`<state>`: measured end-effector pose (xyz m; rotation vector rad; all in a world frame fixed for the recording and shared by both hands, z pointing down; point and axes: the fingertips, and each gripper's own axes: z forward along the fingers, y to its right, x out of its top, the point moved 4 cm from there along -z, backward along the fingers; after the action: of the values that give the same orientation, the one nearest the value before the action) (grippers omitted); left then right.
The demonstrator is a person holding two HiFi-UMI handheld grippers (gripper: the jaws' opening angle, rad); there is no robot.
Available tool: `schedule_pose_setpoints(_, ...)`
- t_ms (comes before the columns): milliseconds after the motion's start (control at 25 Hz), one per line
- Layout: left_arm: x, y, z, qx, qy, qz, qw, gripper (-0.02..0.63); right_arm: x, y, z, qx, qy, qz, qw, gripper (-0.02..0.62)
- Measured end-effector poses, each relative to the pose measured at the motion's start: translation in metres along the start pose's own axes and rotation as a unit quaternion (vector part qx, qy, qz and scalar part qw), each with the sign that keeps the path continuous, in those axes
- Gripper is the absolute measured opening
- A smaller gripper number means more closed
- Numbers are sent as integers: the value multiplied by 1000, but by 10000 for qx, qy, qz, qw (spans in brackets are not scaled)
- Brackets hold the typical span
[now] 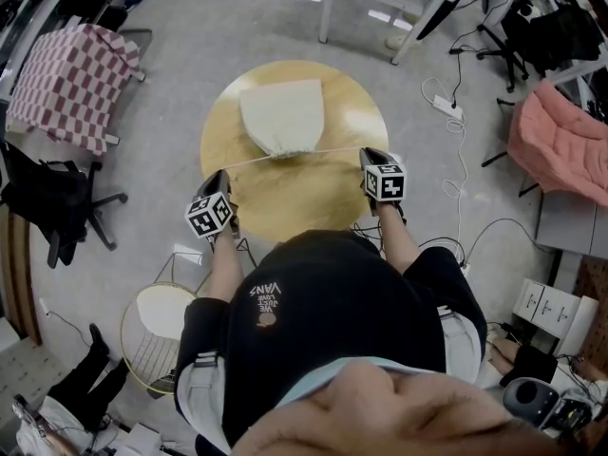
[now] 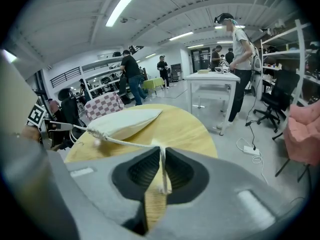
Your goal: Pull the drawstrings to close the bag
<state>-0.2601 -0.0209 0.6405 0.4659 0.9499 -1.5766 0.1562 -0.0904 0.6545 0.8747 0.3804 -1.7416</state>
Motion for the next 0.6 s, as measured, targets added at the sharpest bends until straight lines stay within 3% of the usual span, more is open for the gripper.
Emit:
schedule_pose_setpoints(320, -7, 0, -3, 37, -141, 53, 9999, 20, -3, 0, 0, 2, -99, 6, 10000, 60)
schedule_pose_setpoints(600, -16, 7, -4, -62, -251, 81, 9996, 84, -9, -2, -4, 73, -140, -12, 9999, 61)
